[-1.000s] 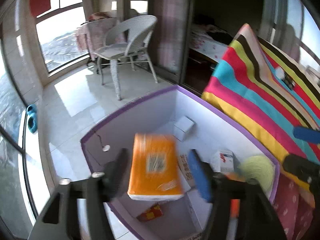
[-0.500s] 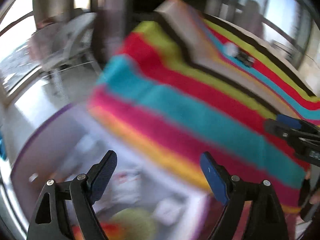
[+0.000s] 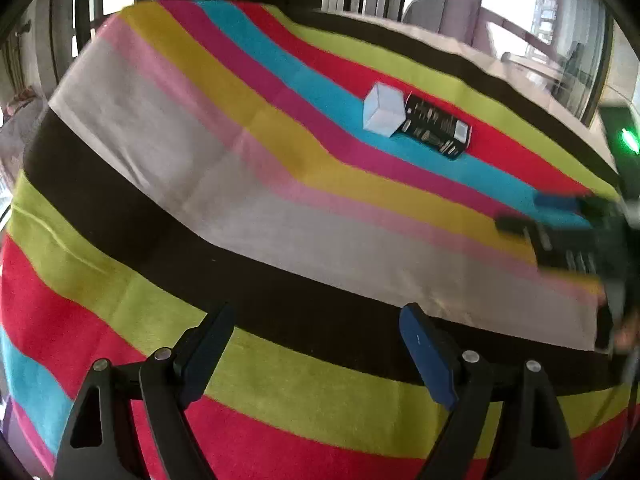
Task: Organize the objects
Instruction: 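Grasp the black barcode box with the right tool while the left grasps the white cube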
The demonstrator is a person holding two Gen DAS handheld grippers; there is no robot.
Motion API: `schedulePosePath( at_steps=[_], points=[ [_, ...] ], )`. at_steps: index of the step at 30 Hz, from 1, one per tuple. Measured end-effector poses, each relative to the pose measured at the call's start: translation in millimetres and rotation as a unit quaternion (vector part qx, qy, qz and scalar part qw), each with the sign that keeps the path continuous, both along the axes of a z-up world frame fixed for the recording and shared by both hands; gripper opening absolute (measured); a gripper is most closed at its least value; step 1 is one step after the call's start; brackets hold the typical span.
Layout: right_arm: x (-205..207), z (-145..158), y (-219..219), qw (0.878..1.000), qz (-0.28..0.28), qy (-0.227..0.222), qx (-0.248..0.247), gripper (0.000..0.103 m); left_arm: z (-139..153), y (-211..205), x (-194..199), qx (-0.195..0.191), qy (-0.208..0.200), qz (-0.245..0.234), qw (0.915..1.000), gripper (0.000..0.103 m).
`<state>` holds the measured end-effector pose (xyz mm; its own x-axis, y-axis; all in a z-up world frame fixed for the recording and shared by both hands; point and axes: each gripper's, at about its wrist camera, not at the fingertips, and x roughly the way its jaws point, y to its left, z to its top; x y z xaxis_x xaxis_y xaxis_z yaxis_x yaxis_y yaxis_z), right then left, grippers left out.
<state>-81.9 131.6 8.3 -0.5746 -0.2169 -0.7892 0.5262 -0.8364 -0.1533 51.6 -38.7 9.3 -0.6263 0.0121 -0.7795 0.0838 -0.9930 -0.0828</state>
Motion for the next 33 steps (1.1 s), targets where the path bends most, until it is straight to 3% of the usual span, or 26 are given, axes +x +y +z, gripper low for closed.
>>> schedulePosePath(
  at_steps=[6, 14, 15, 16, 17, 26, 31, 33],
  points=[
    [-69, -4, -24, 0.999, 0.033, 0.025, 0.005, 0.084, -1, -5, -2, 0.004, 0.0, 0.002, 1.0, 0.087],
    [-118, -3, -57, 0.997, 0.068, 0.028, -0.022, 0.081, -6, 4, -10, -0.018, -0.018, -0.018, 0.9995, 0.101],
    [-117, -3, -57, 0.997, 0.066, 0.021, -0.025, 0.061, -7, 5, -11, -0.024, -0.021, -0.019, 0.9993, 0.101],
    [-115, -2, -56, 0.998, 0.064, 0.01, -0.029, 0.048, -7, 6, -11, -0.027, -0.022, -0.02, 0.9992, 0.102],
    [-110, 0, -52, 0.998, 0.057, -0.001, -0.033, 0.043, -8, 8, -13, -0.031, -0.024, -0.021, 0.999, 0.102],
    [-6, 3, 29, 0.993, -0.025, -0.086, -0.079, 0.043, -9, 9, -15, -0.036, -0.027, -0.021, 0.9988, 0.103],
    [11, -9, 45, 0.992, -0.042, -0.083, -0.085, 0.045, -9, 8, -14, -0.037, -0.027, -0.021, 0.9987, 0.103],
    [8, -8, 44, 0.992, -0.048, -0.071, -0.088, 0.052, -9, 8, -14, -0.037, -0.027, -0.021, 0.9987, 0.103]
  ],
)
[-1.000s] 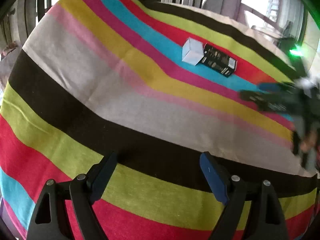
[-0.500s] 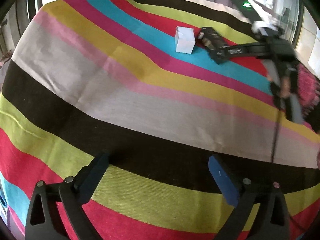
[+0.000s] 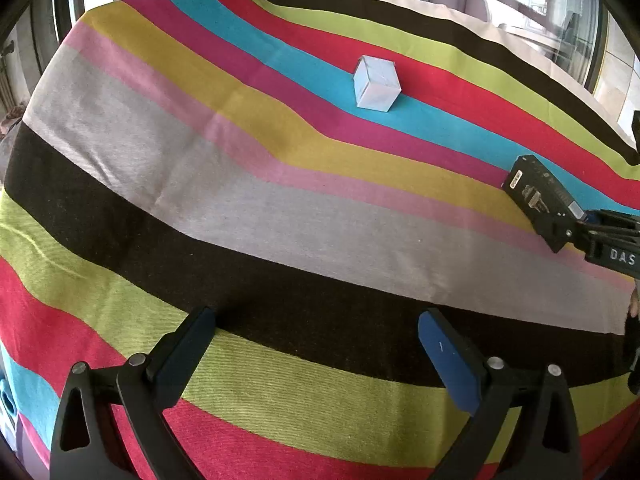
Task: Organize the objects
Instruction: 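Grasp the black barcode box with the right tool while the left grasps the white cube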
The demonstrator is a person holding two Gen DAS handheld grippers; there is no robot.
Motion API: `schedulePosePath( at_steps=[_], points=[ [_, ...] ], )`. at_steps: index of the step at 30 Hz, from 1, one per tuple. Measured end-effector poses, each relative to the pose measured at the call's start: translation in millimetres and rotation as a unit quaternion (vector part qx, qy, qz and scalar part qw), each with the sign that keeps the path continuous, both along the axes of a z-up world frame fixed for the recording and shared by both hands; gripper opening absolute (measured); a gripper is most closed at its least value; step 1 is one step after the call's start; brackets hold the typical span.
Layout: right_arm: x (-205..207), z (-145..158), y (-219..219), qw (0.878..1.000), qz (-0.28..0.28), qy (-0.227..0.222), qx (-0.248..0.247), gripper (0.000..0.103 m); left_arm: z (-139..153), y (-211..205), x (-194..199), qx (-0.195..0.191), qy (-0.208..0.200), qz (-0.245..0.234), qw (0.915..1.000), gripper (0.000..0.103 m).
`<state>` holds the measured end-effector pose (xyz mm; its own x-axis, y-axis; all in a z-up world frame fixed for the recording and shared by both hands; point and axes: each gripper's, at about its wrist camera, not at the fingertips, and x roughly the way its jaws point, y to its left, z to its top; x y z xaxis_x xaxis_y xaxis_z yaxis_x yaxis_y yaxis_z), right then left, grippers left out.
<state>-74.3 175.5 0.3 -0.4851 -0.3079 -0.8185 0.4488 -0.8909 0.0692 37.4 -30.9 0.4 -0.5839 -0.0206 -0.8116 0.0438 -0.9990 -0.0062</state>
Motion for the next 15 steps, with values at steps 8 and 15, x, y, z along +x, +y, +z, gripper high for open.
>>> schedulePosePath(
  at_steps=[8, 15],
  points=[
    [4, 0, -10, 0.998, -0.021, 0.048, 0.019, 0.043, 1, -2, 0, -0.001, -0.003, 0.009, 1.0, 0.103],
    [3, -3, -11, 0.998, -0.032, 0.05, 0.025, 0.043, 13, 24, -61, 0.005, 0.01, -0.004, 0.9999, 0.103]
  ],
)
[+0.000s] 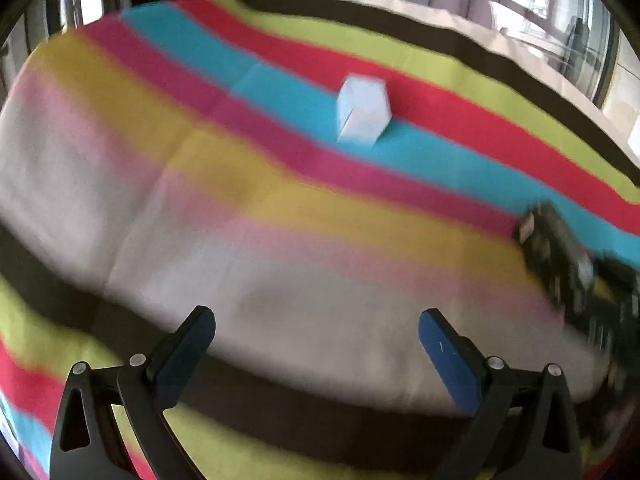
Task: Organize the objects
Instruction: 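Grasp the black barcode box with the right tool while the left grasps the white cube, then lift the white cube and black box and carry them over the bin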
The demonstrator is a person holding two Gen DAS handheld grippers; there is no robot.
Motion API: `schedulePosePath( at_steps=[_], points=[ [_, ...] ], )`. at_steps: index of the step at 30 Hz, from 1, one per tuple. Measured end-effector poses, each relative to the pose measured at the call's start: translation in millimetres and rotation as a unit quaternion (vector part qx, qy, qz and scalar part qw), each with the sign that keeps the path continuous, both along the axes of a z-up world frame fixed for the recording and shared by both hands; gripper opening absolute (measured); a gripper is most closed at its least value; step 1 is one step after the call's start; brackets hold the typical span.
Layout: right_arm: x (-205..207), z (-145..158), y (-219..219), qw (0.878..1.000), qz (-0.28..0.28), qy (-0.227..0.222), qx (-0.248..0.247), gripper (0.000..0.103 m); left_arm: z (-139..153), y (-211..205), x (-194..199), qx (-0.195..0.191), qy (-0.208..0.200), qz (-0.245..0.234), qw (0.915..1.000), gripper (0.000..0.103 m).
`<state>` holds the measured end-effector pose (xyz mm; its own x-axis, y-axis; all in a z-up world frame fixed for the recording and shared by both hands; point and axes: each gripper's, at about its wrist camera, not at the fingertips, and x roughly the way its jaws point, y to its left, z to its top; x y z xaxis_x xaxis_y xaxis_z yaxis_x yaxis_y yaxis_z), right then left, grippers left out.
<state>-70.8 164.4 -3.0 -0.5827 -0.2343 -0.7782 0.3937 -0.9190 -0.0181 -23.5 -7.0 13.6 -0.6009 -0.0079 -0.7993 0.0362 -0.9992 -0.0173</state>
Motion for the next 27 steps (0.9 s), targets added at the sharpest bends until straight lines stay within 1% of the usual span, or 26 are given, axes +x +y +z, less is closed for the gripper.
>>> schedulePosePath(
  at_steps=[2, 3, 6, 9, 10, 11, 12, 13, 15, 18, 23, 27],
  points=[
    [-2, -1, -5, 1.0, 0.0, 0.0, 0.002, 0.043, 2, 13, -33, -0.014, 0.018, -0.001, 0.9997, 0.103],
    [1, -2, 2, 1.0, 0.0, 0.0, 0.001, 0.043, 1, 20, -51, -0.027, 0.023, 0.002, 0.9993, 0.103],
    [0, -7, 4, 1.0, -0.001, 0.0, -0.001, 0.043, -2, 32, -104, -0.043, 0.027, 0.011, 0.9986, 0.103],
    [0, -9, 4, 1.0, -0.002, -0.002, -0.003, 0.043, 0, 35, -133, -0.053, 0.034, 0.025, 0.9977, 0.102],
    [1, -8, 4, 1.0, -0.002, -0.002, -0.003, 0.043, 1, 34, -138, -0.051, 0.038, 0.024, 0.9977, 0.096],
    [1, -8, 4, 1.0, -0.002, -0.002, -0.003, 0.043, 1, 34, -141, -0.049, 0.039, 0.021, 0.9978, 0.078],
    [1, -8, 4, 1.0, -0.001, -0.001, -0.003, 0.043, 0, 34, -141, -0.047, 0.036, 0.014, 0.9981, 0.063],
    [1, -8, 4, 1.0, -0.001, -0.002, -0.003, 0.043, -1, 35, -139, -0.046, 0.029, 0.004, 0.9985, 0.034],
    [0, -8, 5, 1.0, -0.001, -0.002, -0.004, 0.043, -1, 34, -128, -0.038, 0.028, -0.01, 0.9988, 0.035],
    [0, -8, 5, 1.0, -0.001, -0.002, -0.004, 0.043, 1, 33, -101, -0.038, 0.029, -0.028, 0.9985, 0.035],
    [0, -8, 5, 1.0, 0.0, -0.001, -0.003, 0.043, 8, 25, -47, -0.03, 0.033, -0.044, 0.998, 0.035],
    [-1, -9, 5, 1.0, 0.0, -0.001, -0.002, 0.043, 11, 16, -5, -0.036, 0.03, -0.053, 0.9975, 0.035]
  ],
)
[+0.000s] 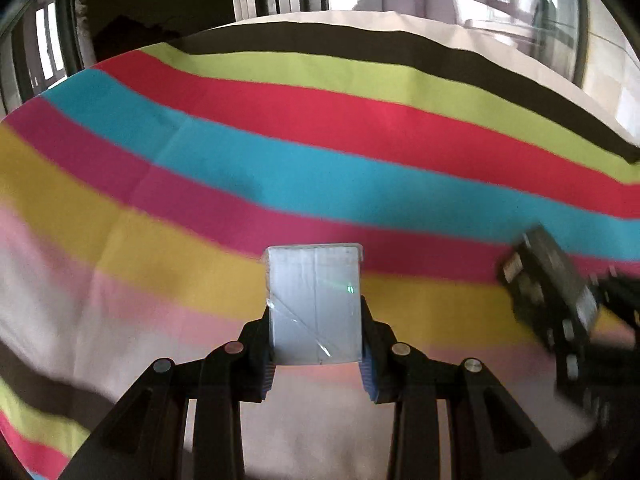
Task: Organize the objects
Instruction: 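Lift the white cube and black box and carry them over the bin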
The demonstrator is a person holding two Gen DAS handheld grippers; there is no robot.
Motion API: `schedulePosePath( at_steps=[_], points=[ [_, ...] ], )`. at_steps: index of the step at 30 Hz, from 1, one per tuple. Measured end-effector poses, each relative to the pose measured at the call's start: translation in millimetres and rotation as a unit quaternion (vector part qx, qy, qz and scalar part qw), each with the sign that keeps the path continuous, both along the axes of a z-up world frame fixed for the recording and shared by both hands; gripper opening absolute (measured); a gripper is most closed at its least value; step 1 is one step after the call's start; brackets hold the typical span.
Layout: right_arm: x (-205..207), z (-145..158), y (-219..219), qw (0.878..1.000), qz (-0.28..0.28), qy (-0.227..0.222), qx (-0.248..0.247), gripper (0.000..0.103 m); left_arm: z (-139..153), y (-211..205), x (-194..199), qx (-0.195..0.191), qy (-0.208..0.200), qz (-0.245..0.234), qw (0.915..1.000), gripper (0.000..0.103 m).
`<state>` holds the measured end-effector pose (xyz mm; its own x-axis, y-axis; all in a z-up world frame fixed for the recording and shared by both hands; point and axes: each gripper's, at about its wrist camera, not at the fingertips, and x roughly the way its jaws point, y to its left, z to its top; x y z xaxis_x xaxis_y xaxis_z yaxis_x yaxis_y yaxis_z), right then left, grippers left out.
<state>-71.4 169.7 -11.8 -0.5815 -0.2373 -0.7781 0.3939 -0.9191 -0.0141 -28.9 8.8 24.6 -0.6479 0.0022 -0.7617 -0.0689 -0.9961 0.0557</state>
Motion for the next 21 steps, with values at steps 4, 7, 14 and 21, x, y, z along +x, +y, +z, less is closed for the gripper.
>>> schedulePosePath(
  at_steps=[4, 7, 14, 21],
  points=[
    [-1, -1, 0, 1.0, 0.001, 0.0, 0.0, 0.043, -2, -16, 39, 0.016, -0.004, 0.018, 0.9997, 0.035],
    [-1, -2, 1, 1.0, 0.001, 0.0, 0.0, 0.043, -1, -24, 46, 0.031, -0.004, 0.039, 0.9988, 0.035],
    [-1, -2, 2, 1.0, 0.003, 0.001, 0.0, 0.043, -6, -21, 27, 0.026, -0.007, 0.051, 0.9983, 0.035],
    [-1, -3, 2, 1.0, 0.003, 0.002, 0.003, 0.043, -13, -17, 26, 0.02, -0.007, 0.053, 0.9984, 0.035]
  ],
)
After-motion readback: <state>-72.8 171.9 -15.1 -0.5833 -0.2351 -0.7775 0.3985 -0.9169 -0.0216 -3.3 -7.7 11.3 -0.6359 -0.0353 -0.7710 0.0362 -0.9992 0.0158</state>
